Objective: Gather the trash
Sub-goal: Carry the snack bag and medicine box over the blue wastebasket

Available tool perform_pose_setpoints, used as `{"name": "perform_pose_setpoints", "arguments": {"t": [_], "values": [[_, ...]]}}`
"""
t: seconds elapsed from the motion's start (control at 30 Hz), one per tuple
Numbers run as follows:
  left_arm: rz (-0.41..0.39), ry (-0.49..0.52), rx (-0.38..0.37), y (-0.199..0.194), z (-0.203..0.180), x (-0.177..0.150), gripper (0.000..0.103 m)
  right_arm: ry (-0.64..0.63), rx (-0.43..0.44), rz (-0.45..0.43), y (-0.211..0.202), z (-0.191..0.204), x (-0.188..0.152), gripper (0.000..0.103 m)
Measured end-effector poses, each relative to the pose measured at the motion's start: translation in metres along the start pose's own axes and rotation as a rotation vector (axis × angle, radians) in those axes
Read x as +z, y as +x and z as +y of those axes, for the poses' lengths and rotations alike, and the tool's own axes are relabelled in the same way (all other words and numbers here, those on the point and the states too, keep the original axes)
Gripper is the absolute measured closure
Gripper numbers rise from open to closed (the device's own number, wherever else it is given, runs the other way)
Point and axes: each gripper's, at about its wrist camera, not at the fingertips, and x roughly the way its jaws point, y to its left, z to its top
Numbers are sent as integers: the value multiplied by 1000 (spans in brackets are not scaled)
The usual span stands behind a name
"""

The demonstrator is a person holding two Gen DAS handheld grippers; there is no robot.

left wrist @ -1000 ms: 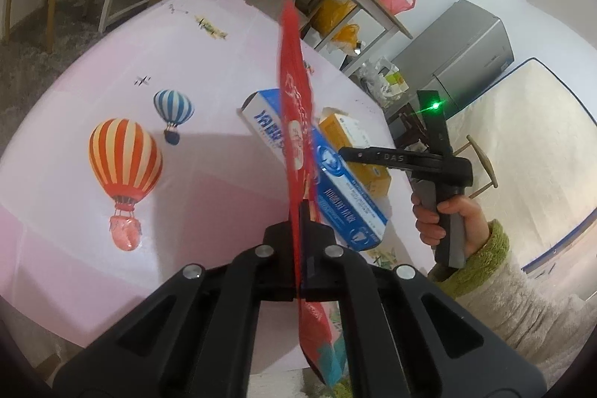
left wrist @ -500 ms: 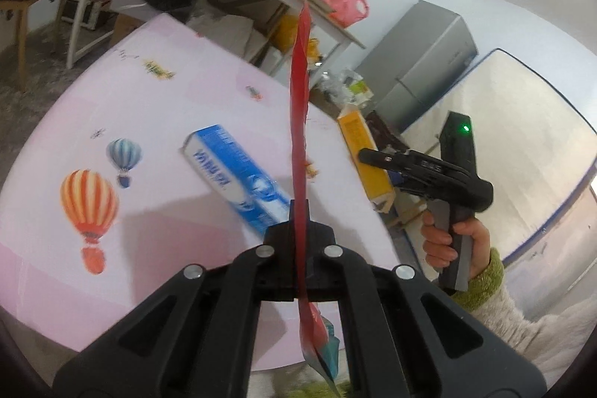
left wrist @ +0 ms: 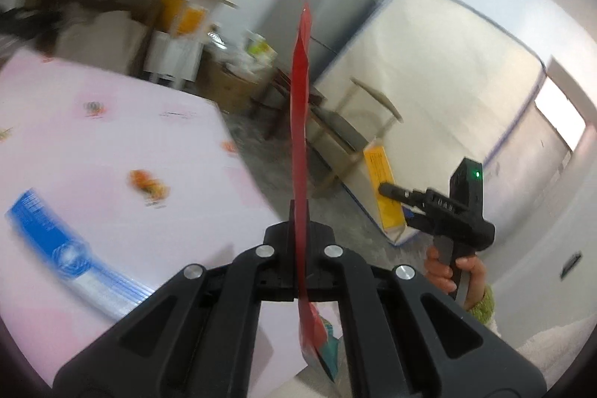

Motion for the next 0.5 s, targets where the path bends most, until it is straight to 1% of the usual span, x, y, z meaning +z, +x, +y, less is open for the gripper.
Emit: {"name": "perform_pose_setpoints", "arguments": {"t": [0.03, 0.07, 0.13, 0.2, 0.3, 0.37, 0.43, 0.47, 0.5], "values": [[37, 15, -20, 24, -9, 4, 103, 58, -36, -7, -9, -26, -4, 34], [65, 19, -33, 40, -15, 5, 103, 92, -58, -8, -13, -42, -7, 34], [154, 19, -60, 87, -30, 6, 103, 191, -127, -5, -22, -87, -19, 34], [227, 18, -63, 125, -40, 2, 103, 267, -153, -6, -29, -119, -30, 34], [381, -31, -19, 198, -55, -10, 103, 389, -184, 8, -27, -167, -53, 34], [435, -46, -1, 239, -62, -19, 103, 455, -195, 30, -16, -188, -66, 34], [510, -46, 37, 287, -71, -36, 103, 504, -206, 48, -10, -211, -79, 34], [539, -47, 50, 304, -74, -42, 103, 522, -212, 53, -8, -219, -83, 34], [574, -34, 82, 325, -79, -51, 103, 536, -216, 57, -7, -228, -86, 34]]}}
